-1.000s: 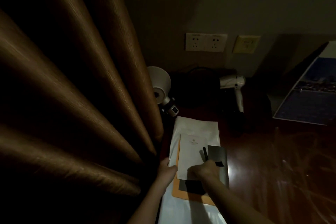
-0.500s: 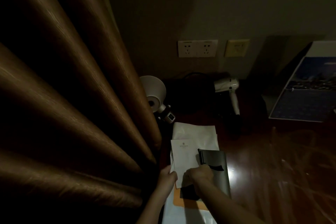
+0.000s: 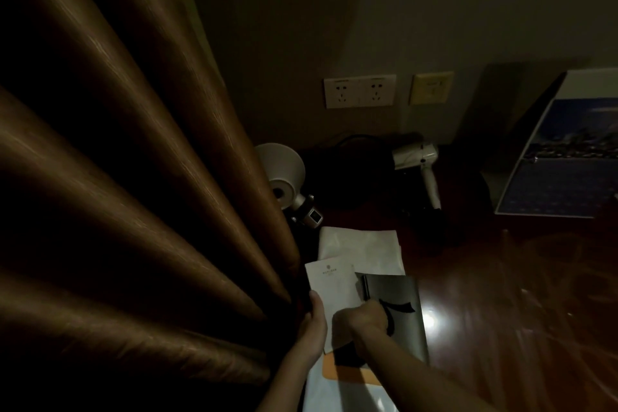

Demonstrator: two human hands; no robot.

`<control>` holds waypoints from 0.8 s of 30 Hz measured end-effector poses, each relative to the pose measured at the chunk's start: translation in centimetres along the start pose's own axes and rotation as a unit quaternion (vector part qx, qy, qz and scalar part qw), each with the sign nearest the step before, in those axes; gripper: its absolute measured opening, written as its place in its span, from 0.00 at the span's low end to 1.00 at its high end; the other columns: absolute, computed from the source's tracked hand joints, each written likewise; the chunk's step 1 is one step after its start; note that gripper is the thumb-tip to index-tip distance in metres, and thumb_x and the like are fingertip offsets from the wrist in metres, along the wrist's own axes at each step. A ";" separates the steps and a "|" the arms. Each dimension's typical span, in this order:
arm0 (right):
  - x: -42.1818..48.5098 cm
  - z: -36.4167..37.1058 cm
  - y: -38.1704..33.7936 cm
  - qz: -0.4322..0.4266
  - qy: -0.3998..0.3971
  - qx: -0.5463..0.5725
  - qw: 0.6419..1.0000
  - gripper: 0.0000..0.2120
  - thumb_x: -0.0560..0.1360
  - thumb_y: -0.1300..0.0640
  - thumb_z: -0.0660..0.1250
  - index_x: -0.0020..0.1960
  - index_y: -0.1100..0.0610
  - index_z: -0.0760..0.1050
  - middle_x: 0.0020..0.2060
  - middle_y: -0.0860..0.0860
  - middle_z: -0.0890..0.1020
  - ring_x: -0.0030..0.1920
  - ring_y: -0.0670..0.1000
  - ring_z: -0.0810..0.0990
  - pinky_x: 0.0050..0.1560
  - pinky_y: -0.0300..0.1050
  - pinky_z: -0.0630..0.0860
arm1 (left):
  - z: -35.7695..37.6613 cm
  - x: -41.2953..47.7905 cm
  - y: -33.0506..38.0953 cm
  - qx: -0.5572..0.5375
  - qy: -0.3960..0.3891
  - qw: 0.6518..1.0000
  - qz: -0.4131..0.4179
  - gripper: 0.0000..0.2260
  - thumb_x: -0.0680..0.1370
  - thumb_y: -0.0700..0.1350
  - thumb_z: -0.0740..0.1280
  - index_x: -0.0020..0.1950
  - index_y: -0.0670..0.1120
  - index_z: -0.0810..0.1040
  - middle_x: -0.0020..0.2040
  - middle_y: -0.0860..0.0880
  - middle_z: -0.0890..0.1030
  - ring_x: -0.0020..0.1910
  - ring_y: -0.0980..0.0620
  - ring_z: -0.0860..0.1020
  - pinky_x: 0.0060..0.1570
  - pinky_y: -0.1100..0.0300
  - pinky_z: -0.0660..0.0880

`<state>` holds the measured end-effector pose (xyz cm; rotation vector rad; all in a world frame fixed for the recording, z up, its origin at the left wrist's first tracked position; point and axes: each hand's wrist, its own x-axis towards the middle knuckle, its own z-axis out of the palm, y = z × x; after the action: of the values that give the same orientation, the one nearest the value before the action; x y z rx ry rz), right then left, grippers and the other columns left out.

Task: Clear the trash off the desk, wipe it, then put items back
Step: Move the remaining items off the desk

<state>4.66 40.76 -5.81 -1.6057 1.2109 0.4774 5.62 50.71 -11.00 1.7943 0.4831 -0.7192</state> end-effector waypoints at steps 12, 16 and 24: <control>1.1 -3.4 -0.3 0.014 -0.187 0.109 0.976 0.13 0.71 0.67 0.72 0.54 0.67 0.74 0.47 0.62 0.81 0.45 0.58 0.80 0.38 0.48 0.79 | -0.8 -3.5 4.3 0.040 -0.055 0.998 -0.015 0.22 0.83 0.56 0.46 0.68 0.47 0.70 0.62 0.45 0.77 0.55 0.49 0.78 0.52 0.61 0.75; 0.5 -5.4 2.2 -0.016 -0.214 0.216 0.952 0.14 0.73 0.64 0.70 0.58 0.64 0.74 0.48 0.61 0.83 0.47 0.60 0.82 0.39 0.49 0.79 | -0.7 -3.2 2.7 0.049 -0.019 0.999 0.011 0.21 0.83 0.56 0.52 0.65 0.45 0.74 0.61 0.45 0.78 0.56 0.49 0.78 0.55 0.58 0.74; 3.0 -13.9 7.2 -0.029 -0.115 0.355 0.927 0.16 0.75 0.65 0.67 0.62 0.64 0.72 0.51 0.65 0.81 0.48 0.64 0.82 0.39 0.53 0.80 | 1.6 -4.8 2.9 0.251 0.089 0.964 0.013 0.52 0.64 0.68 0.72 0.76 0.43 0.52 0.75 0.44 0.60 0.72 0.44 0.63 0.64 0.52 0.66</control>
<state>-3.81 27.32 -6.14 -0.9296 0.9925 0.1462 3.61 48.31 -6.08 2.3517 0.4161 -0.7061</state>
